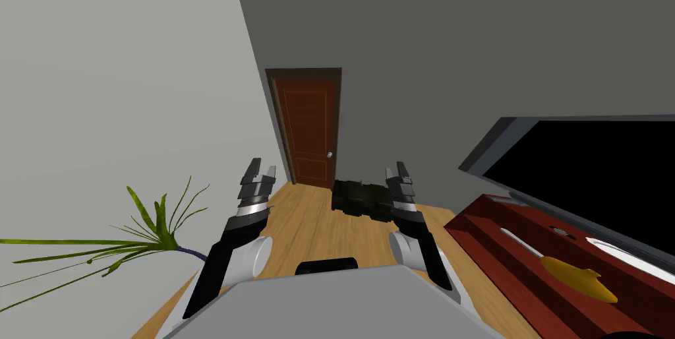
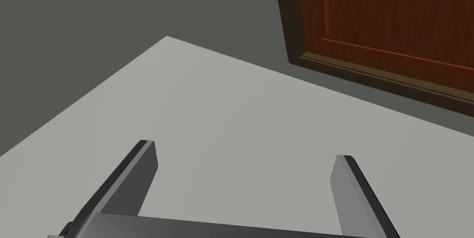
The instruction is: Push the door open
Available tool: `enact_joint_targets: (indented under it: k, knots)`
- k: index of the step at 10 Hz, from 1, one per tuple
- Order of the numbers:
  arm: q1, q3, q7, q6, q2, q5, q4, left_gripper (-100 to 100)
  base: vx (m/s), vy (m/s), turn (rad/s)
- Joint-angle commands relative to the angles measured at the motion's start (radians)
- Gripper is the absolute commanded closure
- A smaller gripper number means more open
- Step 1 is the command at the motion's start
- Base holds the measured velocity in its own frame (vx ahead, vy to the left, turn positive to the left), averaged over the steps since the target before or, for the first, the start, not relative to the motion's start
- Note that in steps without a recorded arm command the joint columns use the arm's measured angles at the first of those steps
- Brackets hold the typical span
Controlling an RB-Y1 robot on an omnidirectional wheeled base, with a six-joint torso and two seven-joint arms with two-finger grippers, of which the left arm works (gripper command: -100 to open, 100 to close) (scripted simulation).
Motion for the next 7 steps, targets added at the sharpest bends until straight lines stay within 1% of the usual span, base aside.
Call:
enact_joint_targets:
  k: [1, 2, 4, 6, 7]
  knots:
    - [0.001, 0.007, 0.01, -0.007, 0.011, 0.016, 0.013, -100, 0.015, 0.045, -0.224]
    - [0.002, 0.012, 0.017, -0.013, 0.02, 0.028, 0.022, -100, 0.032, 0.026, -0.258]
    - [0.005, 0.028, 0.038, -0.029, 0.04, 0.064, 0.05, -100, 0.051, 0.029, -0.324]
    - [0.007, 0.044, 0.06, -0.046, 0.058, 0.1, 0.078, -100, 0.06, 0.043, -0.292]
    - [0.008, 0.051, 0.069, -0.053, 0.065, 0.116, 0.09, -100, 0.055, 0.042, -0.335]
